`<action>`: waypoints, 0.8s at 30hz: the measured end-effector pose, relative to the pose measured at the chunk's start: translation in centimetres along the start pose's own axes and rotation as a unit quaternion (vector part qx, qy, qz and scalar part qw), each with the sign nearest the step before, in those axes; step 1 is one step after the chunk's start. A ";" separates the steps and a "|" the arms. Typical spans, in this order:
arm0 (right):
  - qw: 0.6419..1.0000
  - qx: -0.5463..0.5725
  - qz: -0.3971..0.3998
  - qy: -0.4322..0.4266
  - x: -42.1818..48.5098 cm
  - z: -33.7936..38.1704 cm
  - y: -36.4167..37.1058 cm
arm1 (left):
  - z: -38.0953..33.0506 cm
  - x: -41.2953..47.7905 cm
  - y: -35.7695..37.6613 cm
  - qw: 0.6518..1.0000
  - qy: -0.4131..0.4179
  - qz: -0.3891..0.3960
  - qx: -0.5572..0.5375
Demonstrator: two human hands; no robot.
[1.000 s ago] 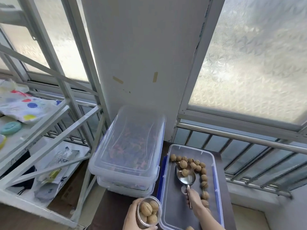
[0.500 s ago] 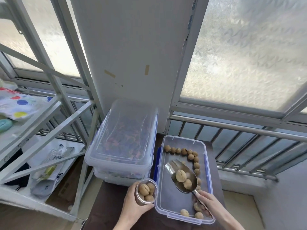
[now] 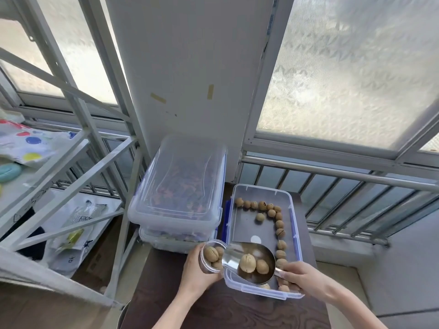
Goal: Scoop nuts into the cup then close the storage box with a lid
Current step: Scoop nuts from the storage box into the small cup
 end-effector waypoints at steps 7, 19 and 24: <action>0.989 -0.144 -0.039 0.023 -0.5 2.8 -2.1 | 1.2 0.8 0.6 0.999 0.012 0.007 0.042; 0.959 -0.276 -0.029 0.063 0.4 5.8 -4.1 | 1.0 1.4 0.8 0.996 0.025 0.001 0.083; 0.953 -0.297 -0.030 0.048 0.2 6.2 -4.5 | 1.0 1.4 0.8 0.996 0.018 -0.010 0.089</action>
Point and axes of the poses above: each hand's wrist, its own x-axis towards the middle knuckle, its own y-axis out of the palm, z = x × y, the point moved 2 cm from there along x, towards the middle knuckle, and after that the axes turned 4 degrees about z, right-handed, at the moved point
